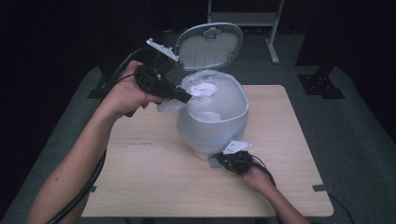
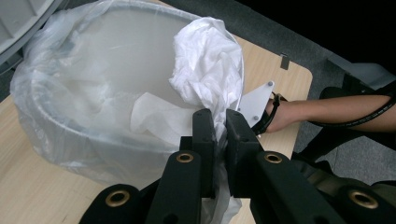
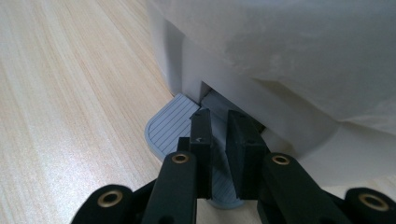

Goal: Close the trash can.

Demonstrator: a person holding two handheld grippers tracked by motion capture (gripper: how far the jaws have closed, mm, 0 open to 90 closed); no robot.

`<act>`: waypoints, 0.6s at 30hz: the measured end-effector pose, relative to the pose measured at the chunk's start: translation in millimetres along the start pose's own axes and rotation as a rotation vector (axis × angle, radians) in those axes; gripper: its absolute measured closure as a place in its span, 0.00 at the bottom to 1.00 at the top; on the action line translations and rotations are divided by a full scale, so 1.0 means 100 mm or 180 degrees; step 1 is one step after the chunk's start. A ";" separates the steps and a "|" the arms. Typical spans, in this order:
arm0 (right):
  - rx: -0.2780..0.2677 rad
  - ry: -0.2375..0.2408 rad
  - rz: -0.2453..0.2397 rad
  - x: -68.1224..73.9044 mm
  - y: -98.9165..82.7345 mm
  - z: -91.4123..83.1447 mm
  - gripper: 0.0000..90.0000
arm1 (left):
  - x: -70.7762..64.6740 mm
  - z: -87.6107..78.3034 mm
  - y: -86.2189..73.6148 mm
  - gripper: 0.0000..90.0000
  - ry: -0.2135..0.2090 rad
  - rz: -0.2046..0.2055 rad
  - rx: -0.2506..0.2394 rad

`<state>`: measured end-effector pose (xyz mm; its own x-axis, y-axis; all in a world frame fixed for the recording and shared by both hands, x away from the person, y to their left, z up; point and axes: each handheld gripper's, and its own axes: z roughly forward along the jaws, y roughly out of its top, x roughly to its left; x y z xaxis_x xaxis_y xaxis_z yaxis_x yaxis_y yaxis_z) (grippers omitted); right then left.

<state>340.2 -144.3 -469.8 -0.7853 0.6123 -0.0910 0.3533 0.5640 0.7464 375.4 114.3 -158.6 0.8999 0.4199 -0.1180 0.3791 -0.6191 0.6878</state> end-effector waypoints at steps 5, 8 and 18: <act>0.0002 0.0011 0.0008 -0.01 0.00 0.00 0.89 | 0.02 0.03 0.04 0.93 -0.0011 -0.0004 0.0010; -0.0001 0.0017 0.0017 -0.01 0.00 0.00 0.89 | 0.04 0.05 0.05 0.93 -0.0003 -0.0015 0.0021; -0.0003 0.0014 -0.0006 -0.01 0.00 0.00 0.89 | 0.13 0.22 0.15 0.93 0.0051 -0.0043 0.0130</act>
<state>341.1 -144.9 -469.8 -0.7882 0.6089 -0.0895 0.3513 0.5646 0.7469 397.8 96.3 -165.2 0.8912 0.4387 -0.1155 0.4000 -0.6397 0.6563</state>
